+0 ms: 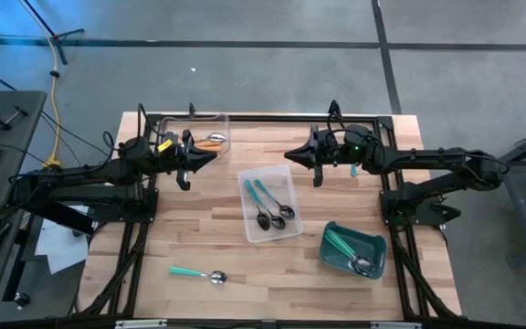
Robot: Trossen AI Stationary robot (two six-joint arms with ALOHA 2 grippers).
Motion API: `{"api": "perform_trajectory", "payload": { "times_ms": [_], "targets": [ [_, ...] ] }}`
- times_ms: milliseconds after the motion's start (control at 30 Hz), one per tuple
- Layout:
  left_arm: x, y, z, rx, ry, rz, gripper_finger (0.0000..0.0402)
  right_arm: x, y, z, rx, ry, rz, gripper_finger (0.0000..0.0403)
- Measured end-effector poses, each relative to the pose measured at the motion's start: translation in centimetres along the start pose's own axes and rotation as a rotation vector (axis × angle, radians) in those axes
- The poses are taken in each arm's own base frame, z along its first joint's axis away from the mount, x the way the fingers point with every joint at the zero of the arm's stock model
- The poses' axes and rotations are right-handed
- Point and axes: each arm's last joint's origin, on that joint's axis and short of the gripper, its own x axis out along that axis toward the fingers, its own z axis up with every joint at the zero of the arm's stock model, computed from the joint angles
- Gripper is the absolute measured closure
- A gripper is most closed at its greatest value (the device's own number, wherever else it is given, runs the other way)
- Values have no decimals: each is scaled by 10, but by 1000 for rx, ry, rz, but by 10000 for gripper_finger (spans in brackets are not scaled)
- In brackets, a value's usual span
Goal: Sort silverware by color (type)
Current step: Put the light blue spoon into the blue bin
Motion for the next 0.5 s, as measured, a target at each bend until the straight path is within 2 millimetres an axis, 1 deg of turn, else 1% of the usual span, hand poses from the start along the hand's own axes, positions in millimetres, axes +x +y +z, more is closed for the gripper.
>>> {"api": "perform_trajectory", "payload": {
  "times_ms": [500],
  "targets": [
    [0,0,0,0,-1,0,396,0,0,0,0,1,8,403]
  ]
}}
